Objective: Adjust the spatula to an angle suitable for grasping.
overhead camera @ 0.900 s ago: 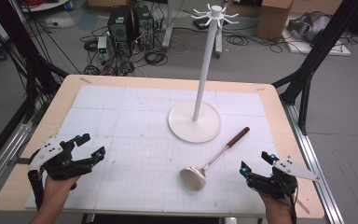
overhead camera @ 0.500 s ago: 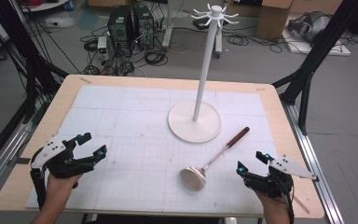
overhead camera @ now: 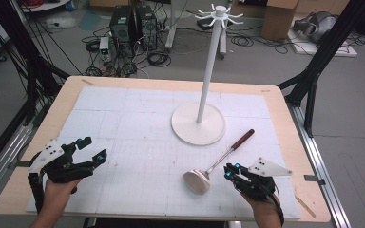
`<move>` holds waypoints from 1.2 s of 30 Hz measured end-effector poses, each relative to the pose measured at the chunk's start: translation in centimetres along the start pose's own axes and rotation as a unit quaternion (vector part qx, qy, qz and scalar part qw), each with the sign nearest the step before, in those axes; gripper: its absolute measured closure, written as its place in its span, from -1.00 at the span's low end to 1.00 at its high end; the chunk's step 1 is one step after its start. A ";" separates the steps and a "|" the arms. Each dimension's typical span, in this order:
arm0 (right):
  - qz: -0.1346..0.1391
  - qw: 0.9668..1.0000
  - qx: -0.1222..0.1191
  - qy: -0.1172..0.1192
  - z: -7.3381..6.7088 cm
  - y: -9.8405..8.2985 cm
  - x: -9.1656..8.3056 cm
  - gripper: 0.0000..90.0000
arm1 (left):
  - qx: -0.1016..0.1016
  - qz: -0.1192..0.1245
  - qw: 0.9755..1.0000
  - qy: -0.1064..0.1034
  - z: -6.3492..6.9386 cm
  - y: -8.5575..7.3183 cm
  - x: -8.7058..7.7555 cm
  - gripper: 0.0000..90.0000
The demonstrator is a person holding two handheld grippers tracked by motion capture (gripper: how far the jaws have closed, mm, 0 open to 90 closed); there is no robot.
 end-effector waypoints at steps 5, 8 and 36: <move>-0.063 0.998 -0.003 0.010 0.0 -1.7 2.0 0.98 | -0.002 -0.004 1.000 0.000 0.0 -0.2 0.2 -0.51; -0.097 0.995 -0.016 0.022 -0.1 -2.6 3.2 0.98 | -0.004 -0.009 1.000 -0.001 0.0 -0.3 0.4 -0.51; -0.154 0.987 -0.013 0.033 -0.2 -3.3 7.6 0.98 | -0.007 -0.016 1.000 -0.005 0.1 -0.5 1.0 -0.49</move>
Point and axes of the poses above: each handheld gripper's, and its own axes: x roughly forward along the jaws, y roughly out of its top, z roughly to its right, the point moved 10 cm from there along x, roughly forward along the jaws, and after that the axes turned 9 degrees about y, right-handed, at the moved point
